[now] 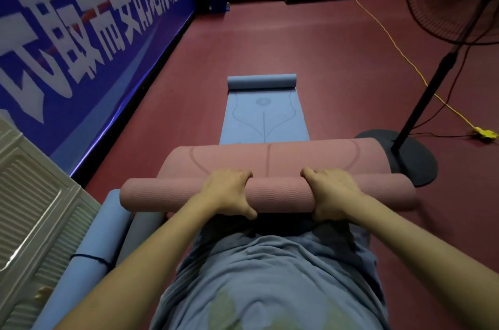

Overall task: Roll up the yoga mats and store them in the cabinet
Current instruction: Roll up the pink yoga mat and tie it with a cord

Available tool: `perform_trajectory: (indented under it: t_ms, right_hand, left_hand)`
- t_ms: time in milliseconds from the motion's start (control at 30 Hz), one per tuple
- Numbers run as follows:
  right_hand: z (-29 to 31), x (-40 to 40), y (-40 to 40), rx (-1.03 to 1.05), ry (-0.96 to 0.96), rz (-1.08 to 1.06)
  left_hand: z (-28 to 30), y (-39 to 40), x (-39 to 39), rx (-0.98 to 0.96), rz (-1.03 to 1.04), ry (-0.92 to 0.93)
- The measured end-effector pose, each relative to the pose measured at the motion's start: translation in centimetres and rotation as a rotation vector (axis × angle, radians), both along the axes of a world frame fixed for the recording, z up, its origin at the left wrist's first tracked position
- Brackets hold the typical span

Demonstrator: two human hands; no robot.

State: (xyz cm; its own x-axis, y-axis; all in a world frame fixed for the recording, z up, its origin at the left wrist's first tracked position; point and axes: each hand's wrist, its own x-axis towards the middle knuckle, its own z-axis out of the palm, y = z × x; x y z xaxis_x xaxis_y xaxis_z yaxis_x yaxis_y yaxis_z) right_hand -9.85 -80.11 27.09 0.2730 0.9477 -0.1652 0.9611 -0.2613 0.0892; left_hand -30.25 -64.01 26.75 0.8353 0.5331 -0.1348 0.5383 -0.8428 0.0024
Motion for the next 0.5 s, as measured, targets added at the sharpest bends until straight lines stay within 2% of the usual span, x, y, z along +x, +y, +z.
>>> perform_trajectory:
  t_ms: [100, 267, 400, 500]
  right_hand:
    - [1.8, 1.0, 1.7, -0.128, 0.114, -0.023]
    - [3.4, 1.6, 3.3, -0.265, 0.244, -0.046]
    - [3.3, 1.8, 3.4, -0.287, 0.295, -0.064]
    - [2.6, 1.5, 3.2, -0.241, 0.266, -0.064]
  left_hand:
    - [-0.7, -0.2, -0.2, 0.052, 0.023, -0.112]
    - [-1.2, -1.0, -0.2, 0.117, 0.060, -0.139]
    - [-3.4, -1.8, -0.7, 0.290, -0.030, -0.247]
    - [-3.8, -1.2, -0.4, 0.323, -0.013, -0.263]
